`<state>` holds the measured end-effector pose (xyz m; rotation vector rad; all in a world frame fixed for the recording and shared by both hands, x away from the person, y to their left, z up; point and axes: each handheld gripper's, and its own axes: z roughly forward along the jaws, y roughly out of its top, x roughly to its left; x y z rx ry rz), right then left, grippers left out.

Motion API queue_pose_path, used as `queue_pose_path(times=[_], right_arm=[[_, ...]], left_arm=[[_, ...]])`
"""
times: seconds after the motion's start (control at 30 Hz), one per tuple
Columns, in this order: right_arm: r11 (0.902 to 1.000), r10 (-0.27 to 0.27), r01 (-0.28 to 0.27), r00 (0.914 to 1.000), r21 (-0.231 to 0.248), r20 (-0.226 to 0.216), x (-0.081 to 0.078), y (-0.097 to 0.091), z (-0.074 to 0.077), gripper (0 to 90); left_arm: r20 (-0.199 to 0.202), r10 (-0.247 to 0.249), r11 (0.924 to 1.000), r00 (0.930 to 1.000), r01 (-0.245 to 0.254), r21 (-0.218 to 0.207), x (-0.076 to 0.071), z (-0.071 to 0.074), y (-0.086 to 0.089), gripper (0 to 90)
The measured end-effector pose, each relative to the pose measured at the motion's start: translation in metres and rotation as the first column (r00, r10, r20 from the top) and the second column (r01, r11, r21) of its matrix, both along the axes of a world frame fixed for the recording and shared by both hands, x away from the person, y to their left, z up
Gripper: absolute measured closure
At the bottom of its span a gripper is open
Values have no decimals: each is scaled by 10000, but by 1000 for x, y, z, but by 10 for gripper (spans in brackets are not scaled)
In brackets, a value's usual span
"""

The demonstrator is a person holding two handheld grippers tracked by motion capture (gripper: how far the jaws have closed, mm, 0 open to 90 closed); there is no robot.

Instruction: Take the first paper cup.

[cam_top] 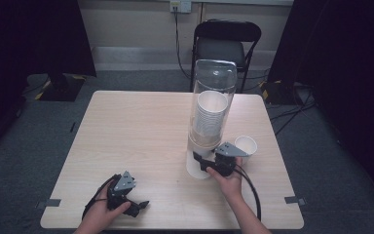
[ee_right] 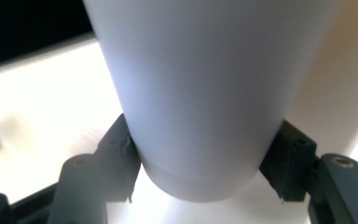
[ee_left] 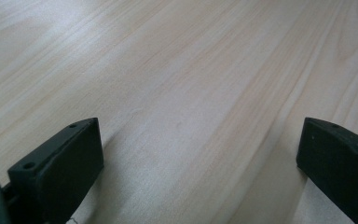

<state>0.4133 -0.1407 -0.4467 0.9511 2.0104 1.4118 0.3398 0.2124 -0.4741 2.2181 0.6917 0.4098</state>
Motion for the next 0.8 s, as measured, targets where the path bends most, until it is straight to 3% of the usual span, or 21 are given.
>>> queue_pose_path(times=[0.03,0.07,0.1,0.17,0.27,0.8], right_arm=[[9994,88,-105,9987,-337,-510,0,0,-8,367],[9994,119,-122,9999,-338,-91,-4,1,-7,367],[9997,166,-171,9993,-150,-327,-2,1,-8,366],[9997,-14,1,9986,-237,-529,1,-4,-8,364],[9974,29,-89,9965,-721,-833,1,-7,-8,363],[9920,13,-164,9928,-1250,-1199,-11,-30,-4,359]], left_arm=[[42,17,10000,10000,-17,-68,0,0,0,0],[0,-50,10000,10000,50,-3,-1,0,0,0],[0,-61,9999,10000,61,-97,0,0,0,0],[8,-40,10000,10000,40,-67,0,0,0,0],[-7,-52,10000,10000,52,-26,0,0,0,0],[-9,-64,9999,10000,63,-91,0,0,0,0]])
